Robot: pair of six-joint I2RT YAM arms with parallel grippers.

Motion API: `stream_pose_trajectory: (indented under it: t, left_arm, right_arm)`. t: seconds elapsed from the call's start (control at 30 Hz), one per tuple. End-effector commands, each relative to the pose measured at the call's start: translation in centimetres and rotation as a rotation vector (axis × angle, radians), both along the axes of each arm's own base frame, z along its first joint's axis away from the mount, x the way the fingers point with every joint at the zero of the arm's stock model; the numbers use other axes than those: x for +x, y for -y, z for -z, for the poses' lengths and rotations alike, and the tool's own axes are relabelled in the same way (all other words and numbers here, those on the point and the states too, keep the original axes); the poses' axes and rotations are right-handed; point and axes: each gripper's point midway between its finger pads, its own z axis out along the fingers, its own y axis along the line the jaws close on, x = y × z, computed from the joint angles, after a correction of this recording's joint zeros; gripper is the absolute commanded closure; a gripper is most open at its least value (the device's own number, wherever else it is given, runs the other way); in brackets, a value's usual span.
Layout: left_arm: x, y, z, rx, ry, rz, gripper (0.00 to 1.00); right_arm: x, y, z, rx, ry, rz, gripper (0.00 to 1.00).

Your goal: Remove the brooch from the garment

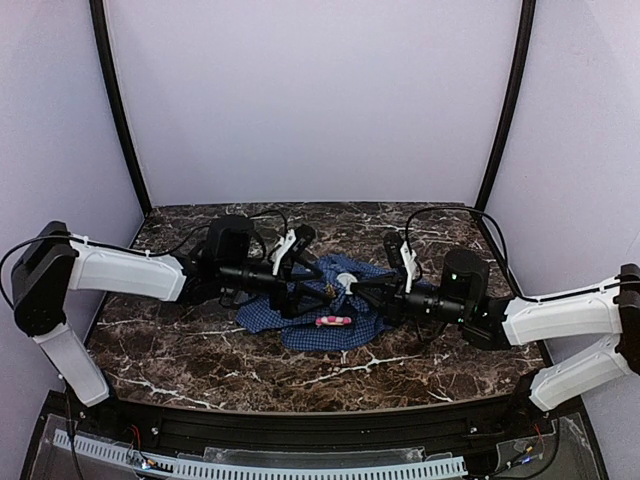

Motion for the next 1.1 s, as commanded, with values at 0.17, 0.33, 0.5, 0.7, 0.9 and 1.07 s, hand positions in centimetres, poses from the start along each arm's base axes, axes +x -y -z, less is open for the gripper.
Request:
stream_pose_trajectory:
  t: [0.17, 0.33, 0.5, 0.7, 0.9, 1.07]
  left_arm:
    - [0.0, -1.8, -4.0, 0.035, 0.147, 0.01, 0.02]
    - [-1.0, -1.0, -3.8, 0.031, 0.125, 0.088, 0.14]
    - [-1.9, -0.6, -3.5, 0.047, 0.118, 0.14, 0.35]
    - [-2.2, -0.3, -3.3, 0.039, 0.1, 0.16, 0.52]
    - [-2.6, -0.2, -2.9, 0.037, 0.08, 0.182, 0.65]
    - [-3.1, 0.0, -2.9, 0.024, 0.069, 0.213, 0.78]
  right_arm:
    - [-1.9, -1.8, -2.4, 0.024, 0.048, -0.266, 1.0]
    - [-2.5, -2.1, -2.5, 0.024, 0.034, -0.341, 1.0]
    - [-2.3, -2.3, -2.2, 0.004, 0.012, -0.356, 1.0]
    - [-2.4, -2.7, -1.6, -0.008, -0.009, -0.383, 1.0]
    - [-2.4, -2.8, -1.4, -0.01, -0.017, -0.39, 1.0]
    - [-2.3, -2.9, -1.1, -0.014, -0.025, -0.391, 1.0]
